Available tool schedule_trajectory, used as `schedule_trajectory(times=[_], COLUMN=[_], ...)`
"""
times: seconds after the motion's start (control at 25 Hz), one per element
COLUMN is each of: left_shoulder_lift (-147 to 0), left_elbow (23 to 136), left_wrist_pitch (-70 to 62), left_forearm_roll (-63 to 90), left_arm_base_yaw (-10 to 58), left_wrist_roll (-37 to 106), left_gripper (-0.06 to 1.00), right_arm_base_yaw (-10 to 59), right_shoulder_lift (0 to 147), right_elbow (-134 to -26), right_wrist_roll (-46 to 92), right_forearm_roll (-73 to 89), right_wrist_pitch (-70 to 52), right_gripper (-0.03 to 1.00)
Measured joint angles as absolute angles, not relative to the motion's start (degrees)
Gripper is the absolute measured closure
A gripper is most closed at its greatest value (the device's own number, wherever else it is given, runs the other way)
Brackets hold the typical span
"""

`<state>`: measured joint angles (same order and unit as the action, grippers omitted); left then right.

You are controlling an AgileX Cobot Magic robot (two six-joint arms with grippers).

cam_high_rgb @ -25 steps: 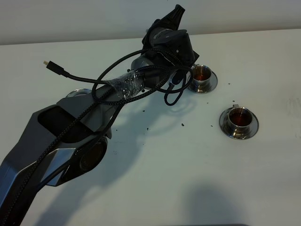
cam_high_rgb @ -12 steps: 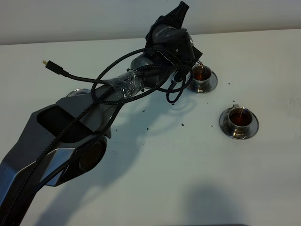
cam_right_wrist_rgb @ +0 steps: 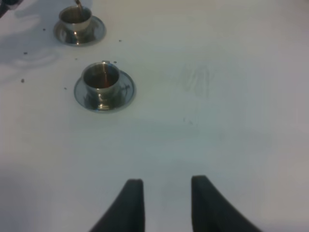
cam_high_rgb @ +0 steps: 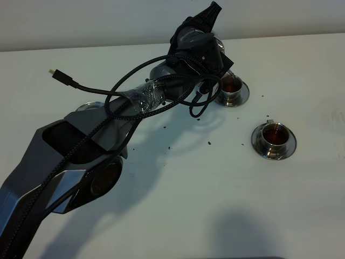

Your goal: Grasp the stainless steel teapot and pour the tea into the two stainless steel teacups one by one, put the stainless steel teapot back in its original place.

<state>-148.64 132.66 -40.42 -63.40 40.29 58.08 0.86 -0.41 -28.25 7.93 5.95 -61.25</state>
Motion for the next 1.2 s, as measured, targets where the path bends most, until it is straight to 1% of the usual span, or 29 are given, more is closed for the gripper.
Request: schedule_trajectory(times=[0.36, 0.64, 1.2], left_shoulder_lift=[-148.6, -148.6, -148.6], left_elbow=[132.7, 132.7, 132.7], left_wrist_pitch=[-39.0, -38.9, -37.1], left_forearm_roll=[-64.2, -64.8, -65.0], left_arm_base_yaw=[39.7, 38.5, 38.5], left_wrist_roll=[60.8, 61.0, 61.1], left_gripper=[0.72, 0.72, 0.72], right_arm_base_yaw=[0.9, 0.9, 0.9], right_shoulder_lift=[-0.4, -0.4, -0.4], right_elbow=[-28.3, -28.3, -28.3], right_wrist_roll=[7.9, 7.9, 7.9], right_forearm_roll=[6.0, 6.0, 6.0], right_wrist_pitch=[-61.3, -61.3, -61.3], right_gripper=[0.73, 0.73, 0.73])
